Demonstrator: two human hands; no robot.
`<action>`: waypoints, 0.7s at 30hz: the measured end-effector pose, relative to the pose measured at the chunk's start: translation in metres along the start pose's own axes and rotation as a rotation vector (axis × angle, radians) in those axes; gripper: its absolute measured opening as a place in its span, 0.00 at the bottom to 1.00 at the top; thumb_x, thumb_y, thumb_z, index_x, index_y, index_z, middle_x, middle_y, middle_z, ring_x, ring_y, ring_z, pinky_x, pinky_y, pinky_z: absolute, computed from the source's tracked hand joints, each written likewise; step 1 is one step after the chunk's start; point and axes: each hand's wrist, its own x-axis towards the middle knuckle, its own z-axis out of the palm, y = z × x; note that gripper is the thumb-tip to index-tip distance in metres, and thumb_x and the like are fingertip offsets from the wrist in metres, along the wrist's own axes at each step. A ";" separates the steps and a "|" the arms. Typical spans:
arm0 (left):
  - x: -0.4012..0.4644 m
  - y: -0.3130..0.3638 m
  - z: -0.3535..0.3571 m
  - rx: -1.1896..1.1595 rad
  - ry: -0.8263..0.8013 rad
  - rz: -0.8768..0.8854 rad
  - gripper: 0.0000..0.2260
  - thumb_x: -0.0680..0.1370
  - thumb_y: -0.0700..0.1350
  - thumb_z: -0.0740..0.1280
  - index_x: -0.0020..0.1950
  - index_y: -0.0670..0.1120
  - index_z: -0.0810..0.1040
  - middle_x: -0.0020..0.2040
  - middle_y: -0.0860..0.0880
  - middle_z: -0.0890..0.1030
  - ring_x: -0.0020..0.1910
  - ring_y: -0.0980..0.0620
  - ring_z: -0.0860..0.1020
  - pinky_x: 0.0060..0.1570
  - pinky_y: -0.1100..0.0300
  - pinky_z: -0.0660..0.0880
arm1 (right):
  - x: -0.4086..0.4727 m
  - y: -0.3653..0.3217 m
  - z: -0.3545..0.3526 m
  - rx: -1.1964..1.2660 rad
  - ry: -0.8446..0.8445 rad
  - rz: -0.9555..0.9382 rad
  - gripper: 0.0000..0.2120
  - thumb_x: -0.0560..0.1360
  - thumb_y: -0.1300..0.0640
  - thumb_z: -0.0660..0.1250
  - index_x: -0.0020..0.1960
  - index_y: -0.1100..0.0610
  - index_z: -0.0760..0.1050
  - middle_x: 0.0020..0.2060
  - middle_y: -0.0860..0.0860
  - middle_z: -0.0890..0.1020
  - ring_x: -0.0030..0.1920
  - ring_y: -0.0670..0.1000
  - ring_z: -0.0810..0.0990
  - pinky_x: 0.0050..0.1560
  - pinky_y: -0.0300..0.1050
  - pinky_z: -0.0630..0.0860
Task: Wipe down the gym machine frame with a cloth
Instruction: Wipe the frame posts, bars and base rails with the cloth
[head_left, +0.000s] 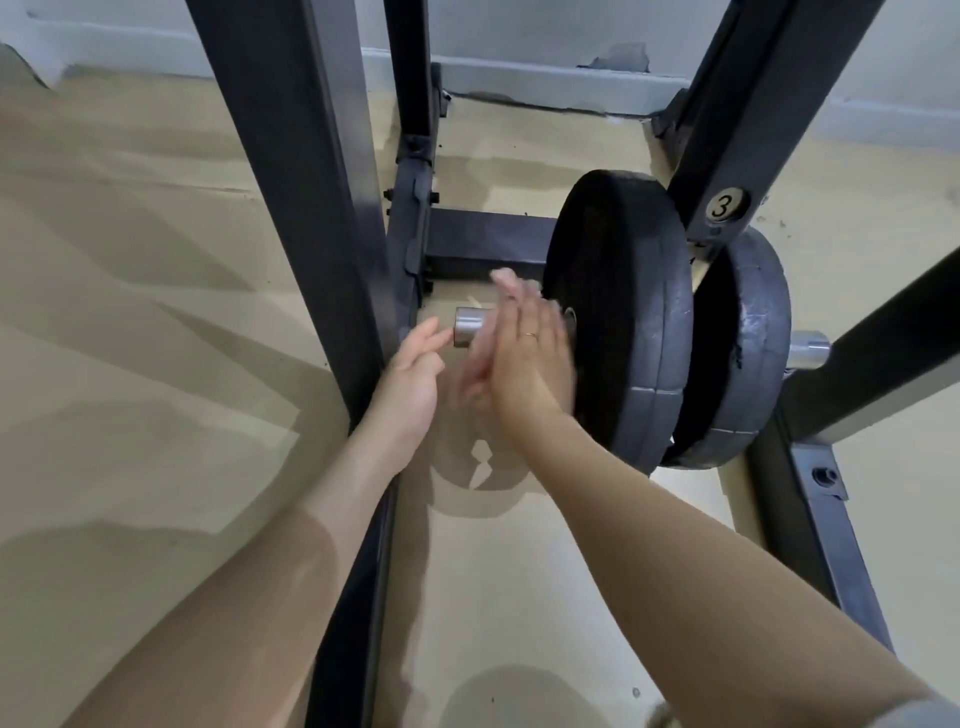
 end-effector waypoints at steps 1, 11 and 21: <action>-0.001 -0.001 0.000 0.008 -0.005 0.003 0.23 0.80 0.36 0.51 0.74 0.49 0.63 0.70 0.54 0.70 0.69 0.57 0.66 0.69 0.61 0.61 | -0.002 0.008 0.000 -0.002 0.010 0.080 0.37 0.79 0.54 0.59 0.76 0.65 0.39 0.76 0.63 0.44 0.77 0.59 0.43 0.74 0.48 0.36; -0.014 0.008 0.003 -0.023 -0.062 -0.032 0.21 0.82 0.40 0.51 0.74 0.52 0.63 0.70 0.54 0.68 0.65 0.60 0.65 0.63 0.62 0.61 | -0.004 -0.029 -0.017 0.121 0.051 0.034 0.24 0.80 0.62 0.56 0.74 0.62 0.54 0.70 0.61 0.65 0.72 0.59 0.62 0.73 0.50 0.59; -0.054 0.054 0.058 0.080 -0.165 0.188 0.22 0.80 0.56 0.57 0.74 0.54 0.62 0.67 0.58 0.67 0.67 0.58 0.66 0.62 0.62 0.65 | -0.084 0.076 -0.130 0.620 0.489 -0.188 0.19 0.74 0.56 0.54 0.58 0.55 0.79 0.50 0.51 0.79 0.52 0.53 0.75 0.54 0.49 0.72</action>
